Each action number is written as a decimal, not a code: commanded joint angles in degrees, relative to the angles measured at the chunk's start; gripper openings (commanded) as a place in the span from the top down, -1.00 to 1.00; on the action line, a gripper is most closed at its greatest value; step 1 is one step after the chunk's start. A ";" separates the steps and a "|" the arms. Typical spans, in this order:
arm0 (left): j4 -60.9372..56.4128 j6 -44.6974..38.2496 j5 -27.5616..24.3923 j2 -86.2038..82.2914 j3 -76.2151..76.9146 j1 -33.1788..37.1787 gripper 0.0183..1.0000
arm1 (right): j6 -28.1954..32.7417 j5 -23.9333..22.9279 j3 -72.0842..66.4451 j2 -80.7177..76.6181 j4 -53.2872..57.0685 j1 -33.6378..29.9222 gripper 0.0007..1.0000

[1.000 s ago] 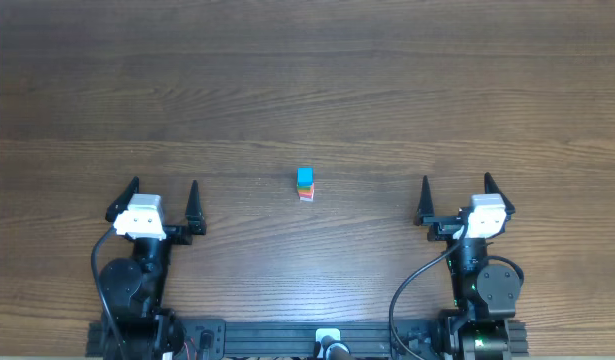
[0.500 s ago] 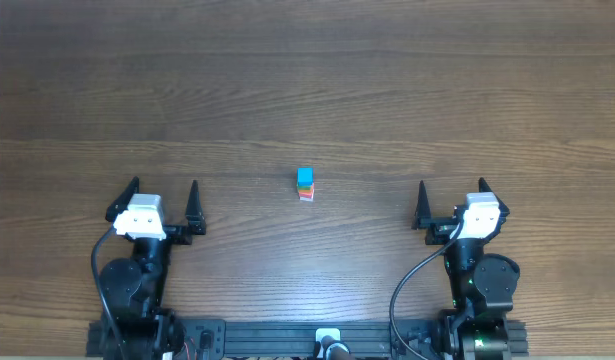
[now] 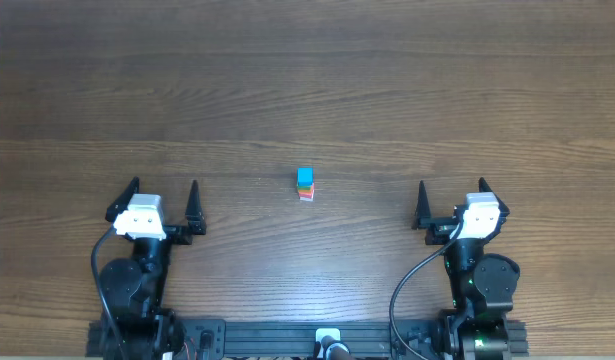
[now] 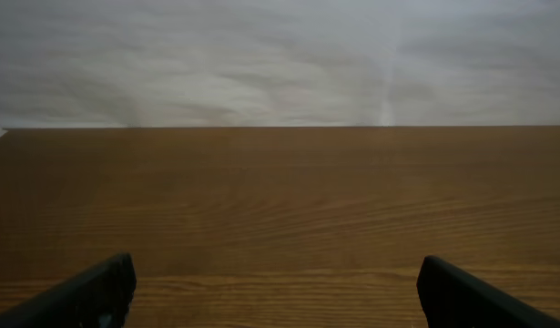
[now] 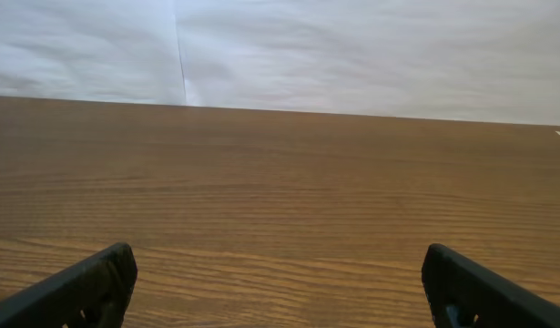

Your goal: Stack Cubes

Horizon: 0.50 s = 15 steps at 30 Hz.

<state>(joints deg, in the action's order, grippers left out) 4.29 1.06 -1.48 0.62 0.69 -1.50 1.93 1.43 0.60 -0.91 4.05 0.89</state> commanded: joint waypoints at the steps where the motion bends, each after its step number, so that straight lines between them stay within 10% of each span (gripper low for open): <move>1: 0.04 -0.83 0.48 -0.24 -0.31 -0.26 -1.00 | 0.28 0.63 -0.31 0.59 0.07 0.28 -0.98; 15: 0.04 -0.83 0.46 -0.24 -0.31 -0.26 -1.00 | 0.28 0.63 -0.31 0.59 0.07 0.28 -0.99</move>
<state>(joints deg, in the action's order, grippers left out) 4.29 1.06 -1.48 0.62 0.69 -1.50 2.00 1.43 0.60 -0.91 4.05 0.89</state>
